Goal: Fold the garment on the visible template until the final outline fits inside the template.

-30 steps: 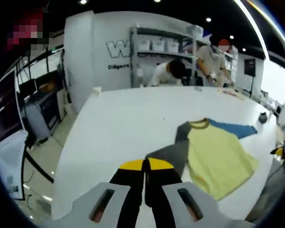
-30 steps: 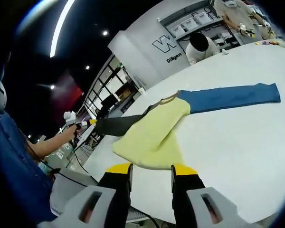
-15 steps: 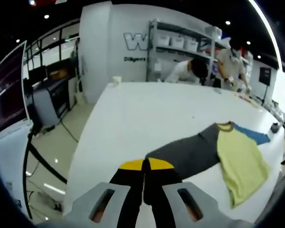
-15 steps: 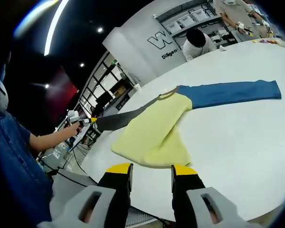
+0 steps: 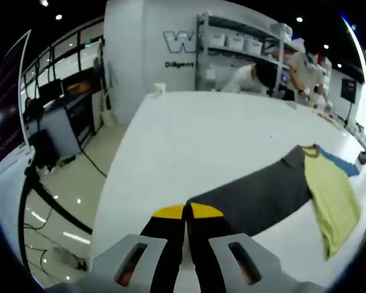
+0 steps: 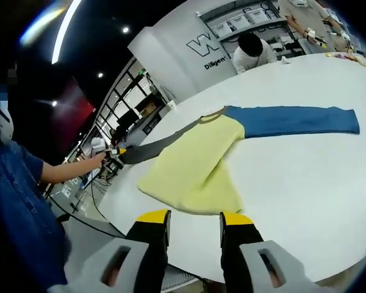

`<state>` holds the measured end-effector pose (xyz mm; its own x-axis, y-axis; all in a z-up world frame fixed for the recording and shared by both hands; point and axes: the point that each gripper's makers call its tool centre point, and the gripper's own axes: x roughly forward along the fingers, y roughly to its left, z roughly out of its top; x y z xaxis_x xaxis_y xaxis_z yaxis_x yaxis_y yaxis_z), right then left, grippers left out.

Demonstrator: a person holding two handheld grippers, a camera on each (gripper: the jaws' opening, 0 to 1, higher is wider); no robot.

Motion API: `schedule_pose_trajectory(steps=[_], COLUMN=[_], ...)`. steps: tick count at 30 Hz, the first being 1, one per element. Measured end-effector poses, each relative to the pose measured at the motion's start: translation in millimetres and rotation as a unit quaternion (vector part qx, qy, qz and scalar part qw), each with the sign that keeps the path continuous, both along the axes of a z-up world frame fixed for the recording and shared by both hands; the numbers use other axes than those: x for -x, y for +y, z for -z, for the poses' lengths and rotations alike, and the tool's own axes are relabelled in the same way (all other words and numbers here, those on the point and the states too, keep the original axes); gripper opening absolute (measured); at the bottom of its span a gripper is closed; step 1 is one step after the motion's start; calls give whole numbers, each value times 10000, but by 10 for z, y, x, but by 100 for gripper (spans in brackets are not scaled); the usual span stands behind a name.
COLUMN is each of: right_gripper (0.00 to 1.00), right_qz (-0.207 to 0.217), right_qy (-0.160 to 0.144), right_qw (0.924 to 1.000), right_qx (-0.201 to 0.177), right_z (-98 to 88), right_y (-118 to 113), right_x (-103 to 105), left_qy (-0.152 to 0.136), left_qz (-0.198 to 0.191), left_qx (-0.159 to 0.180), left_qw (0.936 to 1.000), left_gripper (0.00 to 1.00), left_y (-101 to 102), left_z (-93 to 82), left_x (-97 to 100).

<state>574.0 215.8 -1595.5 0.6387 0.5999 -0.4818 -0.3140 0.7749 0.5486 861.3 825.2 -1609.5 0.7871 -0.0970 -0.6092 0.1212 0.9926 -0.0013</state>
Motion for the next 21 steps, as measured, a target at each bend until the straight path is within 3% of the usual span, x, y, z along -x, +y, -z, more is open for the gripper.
schedule_pose_trajectory(steps=[8, 14, 18, 21], right_gripper=[30, 30, 30, 30], right_qz=[-88, -113, -143, -202], right_qy=[-19, -80, -104, -102], right_qw=[10000, 9999, 9998, 9997], right_qx=[15, -16, -39, -12], right_z=[11, 27, 55, 97], right_y=[28, -6, -4, -1], right_x=[-6, -19, -18, -17], left_qy=[160, 206, 166, 101], left_qz=[313, 368, 486, 628], left_qx=[-181, -286, -379, -319], left_qw=[9992, 9987, 9980, 9975], left_gripper=[2, 27, 28, 31], left_y=[-45, -83, -145, -332], left_z=[115, 106, 56, 16], left_x=[94, 266, 482, 613])
